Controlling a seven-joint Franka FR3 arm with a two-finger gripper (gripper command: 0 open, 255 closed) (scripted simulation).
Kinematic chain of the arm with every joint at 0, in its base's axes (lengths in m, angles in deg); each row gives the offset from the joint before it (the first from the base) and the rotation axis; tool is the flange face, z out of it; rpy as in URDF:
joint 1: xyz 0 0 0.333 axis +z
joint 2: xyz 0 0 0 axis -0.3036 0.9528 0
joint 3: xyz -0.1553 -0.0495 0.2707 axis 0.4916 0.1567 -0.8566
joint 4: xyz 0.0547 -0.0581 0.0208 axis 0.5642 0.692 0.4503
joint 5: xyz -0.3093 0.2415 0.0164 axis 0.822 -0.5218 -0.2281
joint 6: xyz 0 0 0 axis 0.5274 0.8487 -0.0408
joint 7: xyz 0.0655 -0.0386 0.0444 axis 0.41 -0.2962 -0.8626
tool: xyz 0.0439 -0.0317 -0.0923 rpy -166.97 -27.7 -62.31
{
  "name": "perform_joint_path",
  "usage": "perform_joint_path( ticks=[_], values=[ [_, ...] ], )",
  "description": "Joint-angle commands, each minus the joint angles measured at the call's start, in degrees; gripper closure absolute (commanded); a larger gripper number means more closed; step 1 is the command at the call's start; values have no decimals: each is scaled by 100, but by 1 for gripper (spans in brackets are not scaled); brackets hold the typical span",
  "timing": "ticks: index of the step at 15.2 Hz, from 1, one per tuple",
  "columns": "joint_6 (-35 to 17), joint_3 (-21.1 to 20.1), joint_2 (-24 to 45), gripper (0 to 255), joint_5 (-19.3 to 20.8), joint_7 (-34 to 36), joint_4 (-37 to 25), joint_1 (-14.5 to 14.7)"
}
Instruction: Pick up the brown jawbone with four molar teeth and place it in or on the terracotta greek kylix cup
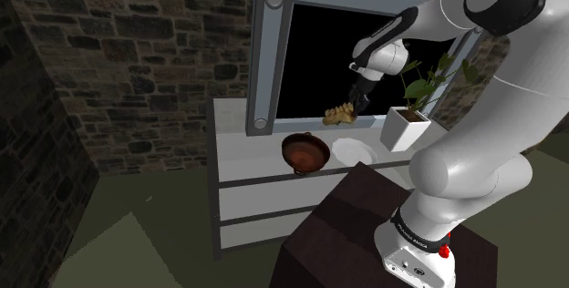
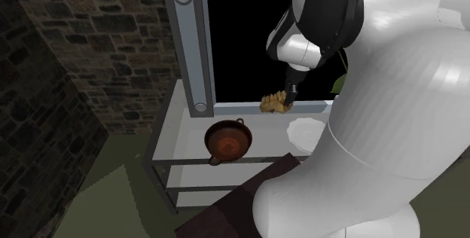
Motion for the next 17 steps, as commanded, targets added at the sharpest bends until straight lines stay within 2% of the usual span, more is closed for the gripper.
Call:
perform_joint_path(
  ticks=[1, 8, 17],
  values=[
    [144, 3, -120, 255, 41, 49, -27, 5],
    [602, 16, -431, 255, 148, 160, -183, 1],
    [465, -567, -1870, 255, 113, 1185, 1271, 478]
  ],
)
